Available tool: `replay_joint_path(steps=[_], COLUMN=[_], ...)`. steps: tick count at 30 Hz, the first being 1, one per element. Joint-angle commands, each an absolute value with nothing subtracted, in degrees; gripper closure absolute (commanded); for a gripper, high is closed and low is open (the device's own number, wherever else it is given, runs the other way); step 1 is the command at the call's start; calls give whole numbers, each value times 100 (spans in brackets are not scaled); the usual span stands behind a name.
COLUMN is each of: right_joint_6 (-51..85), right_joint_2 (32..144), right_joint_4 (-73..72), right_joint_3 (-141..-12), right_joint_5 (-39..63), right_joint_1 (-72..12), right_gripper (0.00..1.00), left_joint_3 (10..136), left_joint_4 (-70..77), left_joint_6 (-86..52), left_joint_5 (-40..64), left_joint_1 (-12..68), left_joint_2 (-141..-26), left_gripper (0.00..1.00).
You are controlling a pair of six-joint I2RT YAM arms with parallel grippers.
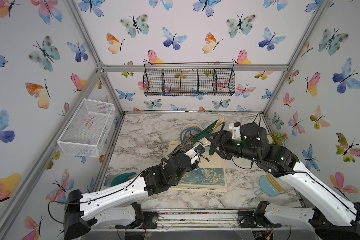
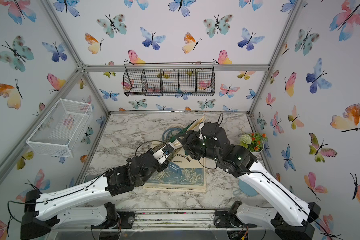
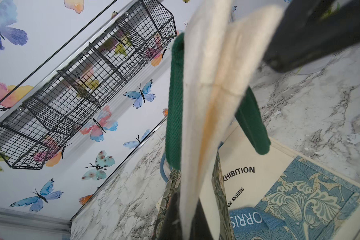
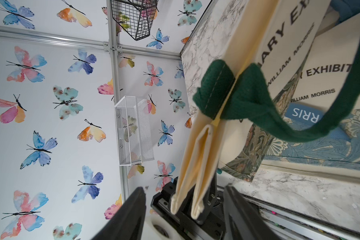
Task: Put away the canvas bag
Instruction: Press the canvas bag.
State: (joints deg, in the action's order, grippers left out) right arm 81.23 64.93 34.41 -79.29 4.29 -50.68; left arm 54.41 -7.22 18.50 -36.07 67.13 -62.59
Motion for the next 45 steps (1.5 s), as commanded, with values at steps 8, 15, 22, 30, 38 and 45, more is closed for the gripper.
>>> replay_joint_path(steps=[8, 15, 22, 30, 38, 45], right_joint_6=[8262, 8130, 8204, 7752, 7638, 7457], right_joint_2=[6654, 6609, 6592, 6565, 6392, 6406], right_joint_4=[2726, 2440, 2270, 2935, 3055, 3273], right_joint_3=[-7512, -7659, -7941, -8969, -9003, -9323], right_joint_5=[974, 1095, 1103, 498, 335, 167], right_joint_1=[-5073, -5080, -5080, -5079, -5073, -5074], right_gripper=[97, 98, 98, 98, 98, 98], left_joint_3=[5489, 5351, 5166, 5292, 5015, 4826], left_joint_4=[-185, -90, 195, -69, 5, 0], left_joint_6=[1950, 1958, 1969, 1737, 1429, 1098], left_joint_5=[-3524, -3105, -2744, -3342, -2624, -2452], left_joint_1=[6729, 6728, 6732, 6724, 6730, 6724], left_joint_2=[-5978, -5882, -5986, -6251, -5956, -5967], left_gripper=[100, 42, 34, 100, 67, 43])
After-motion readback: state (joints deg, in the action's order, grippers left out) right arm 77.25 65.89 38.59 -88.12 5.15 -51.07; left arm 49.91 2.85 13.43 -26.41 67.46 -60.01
